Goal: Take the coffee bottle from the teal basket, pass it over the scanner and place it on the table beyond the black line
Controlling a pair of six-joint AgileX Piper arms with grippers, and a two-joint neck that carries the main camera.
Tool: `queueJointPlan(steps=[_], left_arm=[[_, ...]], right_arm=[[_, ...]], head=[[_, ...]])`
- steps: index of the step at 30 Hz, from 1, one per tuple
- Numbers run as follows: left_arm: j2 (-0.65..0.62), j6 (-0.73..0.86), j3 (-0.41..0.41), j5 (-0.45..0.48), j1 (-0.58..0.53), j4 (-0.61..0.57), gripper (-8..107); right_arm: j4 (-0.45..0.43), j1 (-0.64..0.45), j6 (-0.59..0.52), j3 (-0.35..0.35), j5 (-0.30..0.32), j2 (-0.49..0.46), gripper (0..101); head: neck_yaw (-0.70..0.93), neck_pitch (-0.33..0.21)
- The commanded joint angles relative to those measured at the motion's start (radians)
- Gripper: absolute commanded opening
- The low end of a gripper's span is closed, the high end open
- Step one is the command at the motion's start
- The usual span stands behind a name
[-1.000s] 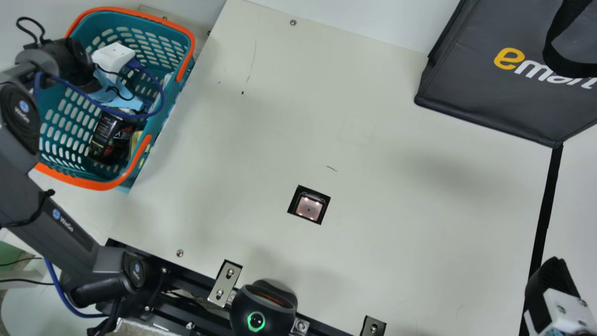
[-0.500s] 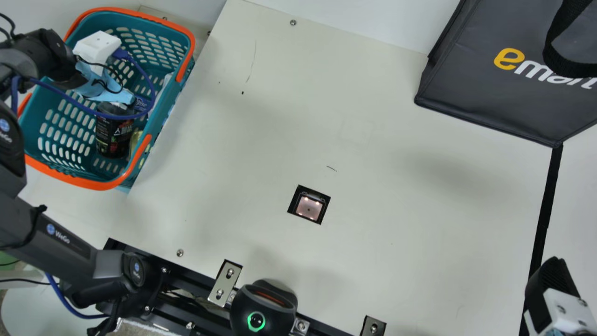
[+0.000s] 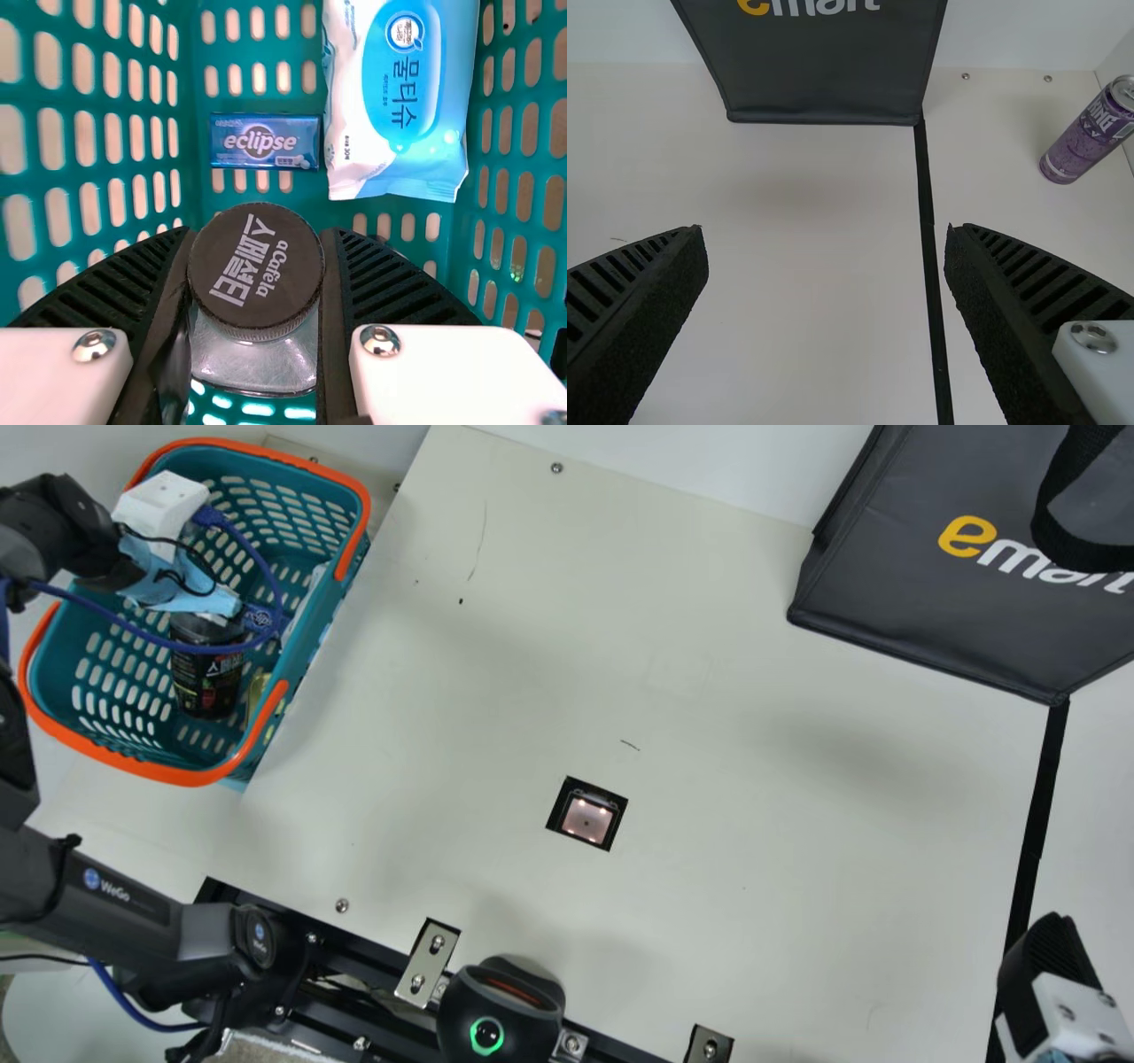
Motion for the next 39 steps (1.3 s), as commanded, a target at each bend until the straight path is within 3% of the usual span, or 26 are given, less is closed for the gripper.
queueJointPlan(steps=[1, 19, 39], left_arm=[[-0.012, 0.002, -0.004, 0.003, 0.003, -0.010, -8], [-0.184, -0.050, -0.063, 0.079, 0.041, -0.133, -8], [-0.425, -0.442, -0.133, 0.120, 0.025, -0.133, -8]], right_arm=[[0.000, 0.000, 0.000, 0.000, 0.000, 0.000, 95], [0.000, 0.000, 0.000, 0.000, 0.000, 0.000, 95], [0.000, 0.000, 0.000, 0.000, 0.000, 0.000, 95]], head=[[0.002, -0.029], [0.002, -0.029], [0.002, -0.029]])
